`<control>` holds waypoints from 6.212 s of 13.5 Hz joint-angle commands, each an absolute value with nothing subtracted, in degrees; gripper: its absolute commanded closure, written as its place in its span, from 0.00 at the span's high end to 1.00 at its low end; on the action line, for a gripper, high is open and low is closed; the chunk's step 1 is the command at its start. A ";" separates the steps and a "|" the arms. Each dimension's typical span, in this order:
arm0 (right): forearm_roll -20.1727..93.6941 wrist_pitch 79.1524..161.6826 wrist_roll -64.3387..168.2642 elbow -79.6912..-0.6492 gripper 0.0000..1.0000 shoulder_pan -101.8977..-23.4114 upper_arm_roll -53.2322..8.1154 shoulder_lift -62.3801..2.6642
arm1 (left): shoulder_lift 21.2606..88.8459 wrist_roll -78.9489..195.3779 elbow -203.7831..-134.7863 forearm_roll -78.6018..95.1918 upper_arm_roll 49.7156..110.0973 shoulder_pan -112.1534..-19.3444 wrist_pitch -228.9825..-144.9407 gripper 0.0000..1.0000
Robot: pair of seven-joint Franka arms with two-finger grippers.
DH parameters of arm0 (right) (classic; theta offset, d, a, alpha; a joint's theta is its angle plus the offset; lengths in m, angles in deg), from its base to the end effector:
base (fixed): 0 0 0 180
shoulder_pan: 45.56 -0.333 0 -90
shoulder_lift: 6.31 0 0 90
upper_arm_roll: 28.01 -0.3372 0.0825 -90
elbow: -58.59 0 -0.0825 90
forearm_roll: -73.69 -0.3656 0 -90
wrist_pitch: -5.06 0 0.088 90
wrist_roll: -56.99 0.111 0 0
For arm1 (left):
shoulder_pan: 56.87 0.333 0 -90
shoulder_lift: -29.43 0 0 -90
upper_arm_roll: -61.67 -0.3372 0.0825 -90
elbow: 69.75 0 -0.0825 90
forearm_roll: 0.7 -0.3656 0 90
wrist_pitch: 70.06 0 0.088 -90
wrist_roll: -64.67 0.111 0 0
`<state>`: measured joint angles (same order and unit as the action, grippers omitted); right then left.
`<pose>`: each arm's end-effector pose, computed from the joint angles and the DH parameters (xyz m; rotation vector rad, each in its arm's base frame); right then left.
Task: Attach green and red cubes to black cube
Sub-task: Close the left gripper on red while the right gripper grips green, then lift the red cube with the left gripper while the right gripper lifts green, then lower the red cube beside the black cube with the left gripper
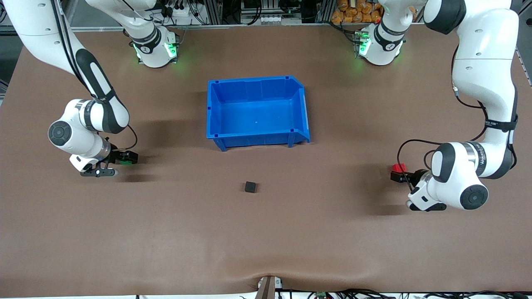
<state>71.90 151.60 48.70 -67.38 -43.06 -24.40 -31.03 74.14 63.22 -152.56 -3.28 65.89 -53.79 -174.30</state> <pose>0.5435 -0.0587 0.2098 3.1382 0.0254 -0.1130 0.6732 -0.0010 0.2216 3.0723 -0.0061 -0.6297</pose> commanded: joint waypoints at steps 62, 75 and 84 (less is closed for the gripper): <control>71.94 141.33 -8.10 -54.11 0.00 -37.90 -25.37 -28.10 | 77.32 -21.25 -143.93 23.82 68.88 -72.67 -195.09 0.00; 71.68 132.50 -23.52 -37.58 0.00 -56.53 -25.37 -29.41 | 86.91 -35.09 -142.79 24.61 69.23 -86.40 -218.06 0.00; 65.36 132.41 -23.51 -30.18 0.00 -61.02 -25.55 -39.52 | 88.67 -34.83 -142.35 24.62 69.40 -89.48 -222.11 0.00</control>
